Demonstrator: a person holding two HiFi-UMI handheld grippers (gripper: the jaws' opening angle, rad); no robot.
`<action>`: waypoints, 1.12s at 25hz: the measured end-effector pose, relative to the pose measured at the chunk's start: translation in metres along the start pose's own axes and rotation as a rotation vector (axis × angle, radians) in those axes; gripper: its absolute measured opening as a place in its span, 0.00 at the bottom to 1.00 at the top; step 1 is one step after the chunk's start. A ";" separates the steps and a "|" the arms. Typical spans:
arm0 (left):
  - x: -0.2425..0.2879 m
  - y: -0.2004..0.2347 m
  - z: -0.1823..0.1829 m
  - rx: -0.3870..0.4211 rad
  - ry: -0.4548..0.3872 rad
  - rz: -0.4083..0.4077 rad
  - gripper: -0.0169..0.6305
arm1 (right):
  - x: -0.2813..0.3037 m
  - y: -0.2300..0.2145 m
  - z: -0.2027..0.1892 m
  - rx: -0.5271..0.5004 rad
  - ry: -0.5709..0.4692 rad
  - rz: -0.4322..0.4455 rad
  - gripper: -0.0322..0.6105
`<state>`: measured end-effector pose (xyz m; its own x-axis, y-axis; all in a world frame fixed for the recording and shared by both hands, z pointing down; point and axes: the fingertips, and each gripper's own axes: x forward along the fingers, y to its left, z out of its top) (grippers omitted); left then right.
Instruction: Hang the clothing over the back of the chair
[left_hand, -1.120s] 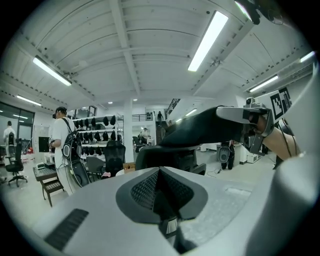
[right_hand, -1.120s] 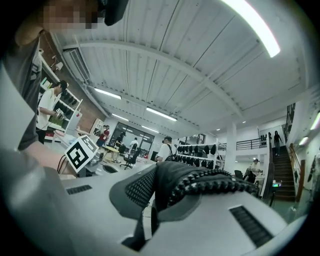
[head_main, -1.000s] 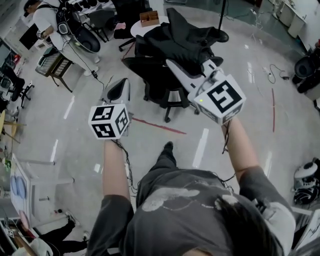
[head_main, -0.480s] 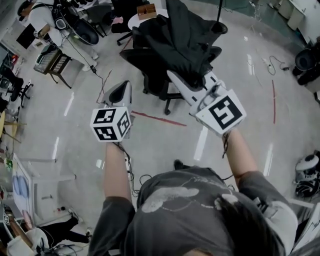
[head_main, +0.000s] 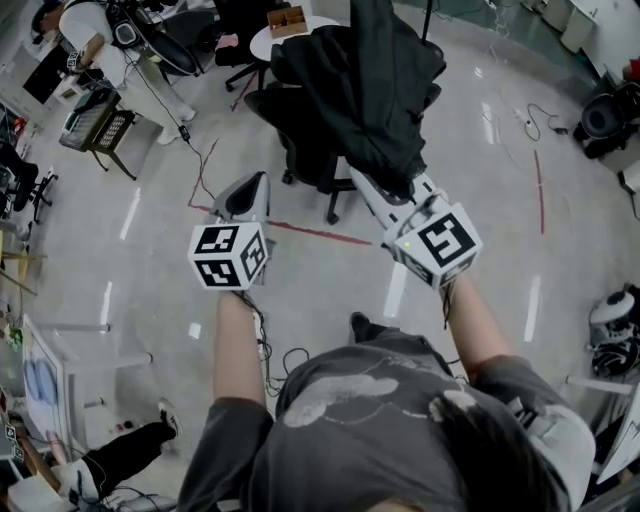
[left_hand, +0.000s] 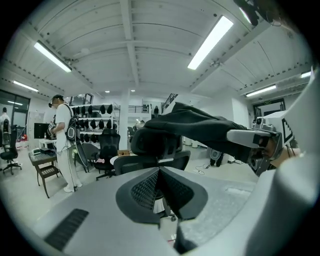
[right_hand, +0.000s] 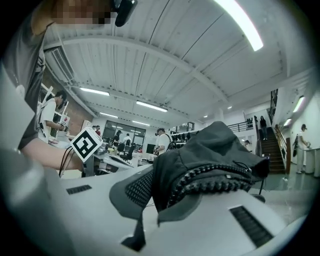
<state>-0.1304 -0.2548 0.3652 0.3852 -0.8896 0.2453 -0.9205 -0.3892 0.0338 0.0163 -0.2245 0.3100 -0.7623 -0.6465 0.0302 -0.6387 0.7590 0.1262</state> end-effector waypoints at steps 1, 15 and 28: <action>-0.004 -0.001 -0.004 -0.007 0.003 -0.008 0.03 | -0.003 0.005 -0.003 0.007 0.005 -0.009 0.04; -0.040 -0.013 -0.033 -0.009 0.041 -0.097 0.03 | -0.008 0.000 -0.033 0.073 0.049 -0.294 0.17; -0.075 -0.025 -0.055 -0.025 0.064 -0.122 0.03 | -0.042 0.022 -0.097 0.349 0.114 -0.389 0.57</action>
<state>-0.1400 -0.1654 0.3996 0.4904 -0.8185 0.2993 -0.8686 -0.4871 0.0912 0.0443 -0.1876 0.4073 -0.4587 -0.8746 0.1569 -0.8834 0.4298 -0.1868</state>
